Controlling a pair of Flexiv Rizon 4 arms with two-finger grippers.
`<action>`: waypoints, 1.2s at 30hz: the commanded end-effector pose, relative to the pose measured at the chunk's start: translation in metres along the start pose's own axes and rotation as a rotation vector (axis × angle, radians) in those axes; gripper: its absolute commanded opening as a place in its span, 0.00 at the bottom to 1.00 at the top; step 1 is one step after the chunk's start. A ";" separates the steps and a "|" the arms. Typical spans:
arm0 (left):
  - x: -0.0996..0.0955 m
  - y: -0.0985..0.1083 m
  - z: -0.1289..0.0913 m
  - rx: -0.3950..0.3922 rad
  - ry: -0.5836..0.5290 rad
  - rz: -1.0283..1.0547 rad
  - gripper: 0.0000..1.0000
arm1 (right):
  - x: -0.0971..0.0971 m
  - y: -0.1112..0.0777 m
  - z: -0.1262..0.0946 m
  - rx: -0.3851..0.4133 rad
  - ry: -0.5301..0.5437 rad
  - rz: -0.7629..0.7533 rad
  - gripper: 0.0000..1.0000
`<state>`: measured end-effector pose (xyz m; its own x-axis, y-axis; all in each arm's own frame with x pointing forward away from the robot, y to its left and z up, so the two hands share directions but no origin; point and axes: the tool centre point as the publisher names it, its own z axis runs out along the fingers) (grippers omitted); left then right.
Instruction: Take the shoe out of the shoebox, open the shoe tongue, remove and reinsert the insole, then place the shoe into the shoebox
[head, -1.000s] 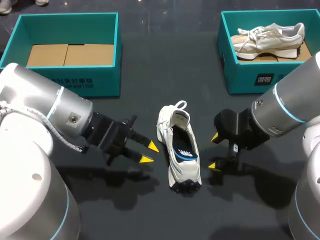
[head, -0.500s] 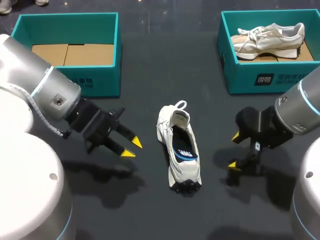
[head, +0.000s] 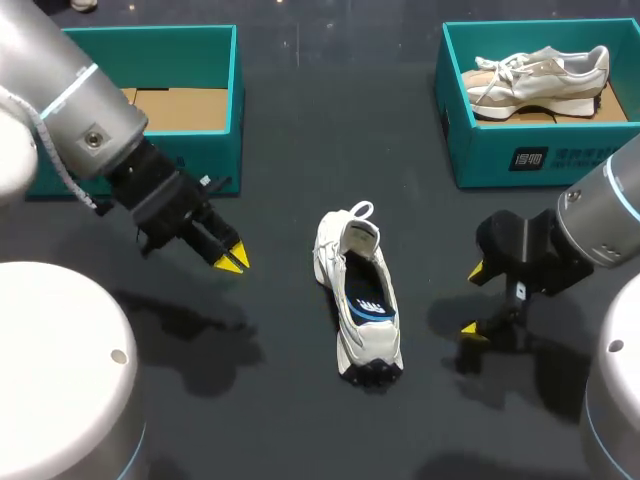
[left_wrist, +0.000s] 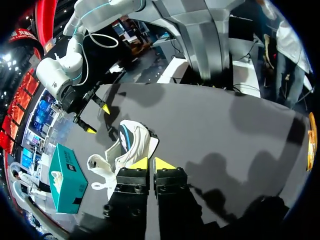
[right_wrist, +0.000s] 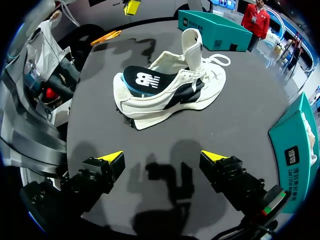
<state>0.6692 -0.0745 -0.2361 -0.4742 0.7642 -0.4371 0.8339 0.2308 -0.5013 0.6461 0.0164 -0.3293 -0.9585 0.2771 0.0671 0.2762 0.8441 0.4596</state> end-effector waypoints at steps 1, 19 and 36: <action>-0.013 0.007 -0.014 0.019 0.204 0.005 0.00 | 0.002 -0.001 -0.002 0.000 -0.001 0.000 1.00; -0.018 0.016 -0.013 0.015 0.254 0.086 0.00 | 0.002 -0.001 -0.002 0.000 -0.001 0.000 1.00; -0.048 0.011 -0.007 0.008 0.345 0.182 0.00 | 0.002 -0.001 -0.002 0.000 -0.001 0.000 1.00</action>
<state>0.7001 -0.1020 -0.2151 -0.2046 0.9431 -0.2621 0.8937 0.0707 -0.4431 0.6456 0.0155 -0.3286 -0.9586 0.2766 0.0676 0.2760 0.8439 0.4601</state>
